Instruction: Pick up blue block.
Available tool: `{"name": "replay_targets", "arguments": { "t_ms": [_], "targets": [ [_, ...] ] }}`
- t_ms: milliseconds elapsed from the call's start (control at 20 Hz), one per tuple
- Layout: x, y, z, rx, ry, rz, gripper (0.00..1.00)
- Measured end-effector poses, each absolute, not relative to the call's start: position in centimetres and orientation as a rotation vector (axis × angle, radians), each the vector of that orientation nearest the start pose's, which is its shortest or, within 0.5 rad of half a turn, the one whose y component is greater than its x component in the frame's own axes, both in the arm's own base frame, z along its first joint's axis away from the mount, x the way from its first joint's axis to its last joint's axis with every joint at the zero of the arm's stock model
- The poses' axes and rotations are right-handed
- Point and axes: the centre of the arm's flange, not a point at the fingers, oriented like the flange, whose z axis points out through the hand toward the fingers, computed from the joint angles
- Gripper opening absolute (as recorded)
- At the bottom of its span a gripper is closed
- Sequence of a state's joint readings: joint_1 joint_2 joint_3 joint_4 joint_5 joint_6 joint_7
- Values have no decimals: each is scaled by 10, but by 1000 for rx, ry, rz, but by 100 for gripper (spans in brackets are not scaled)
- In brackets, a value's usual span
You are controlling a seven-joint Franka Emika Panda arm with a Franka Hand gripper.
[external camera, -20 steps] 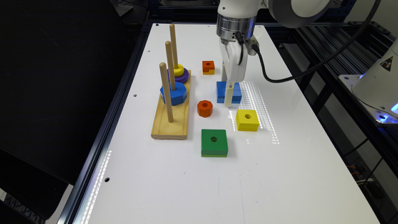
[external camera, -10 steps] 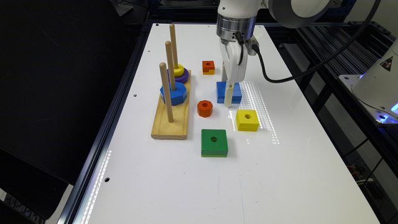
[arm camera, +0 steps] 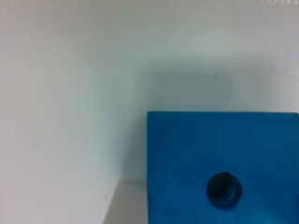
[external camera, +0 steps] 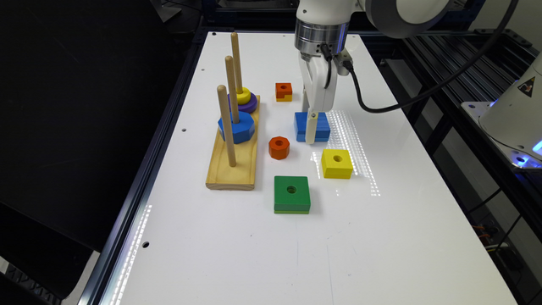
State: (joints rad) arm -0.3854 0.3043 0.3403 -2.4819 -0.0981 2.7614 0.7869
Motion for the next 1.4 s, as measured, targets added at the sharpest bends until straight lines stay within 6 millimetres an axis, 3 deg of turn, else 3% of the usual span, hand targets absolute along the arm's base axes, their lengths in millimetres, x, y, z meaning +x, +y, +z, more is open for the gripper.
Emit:
{"name": "replay_targets", "arguments": {
  "t_ms": [950, 1000, 1400],
  "targets": [
    [472, -8, 178, -2866, 1136, 40, 100],
    [472, -8, 178, -2866, 1136, 40, 0],
    [472, -9, 178, -2865, 1136, 41, 0]
  ]
}}
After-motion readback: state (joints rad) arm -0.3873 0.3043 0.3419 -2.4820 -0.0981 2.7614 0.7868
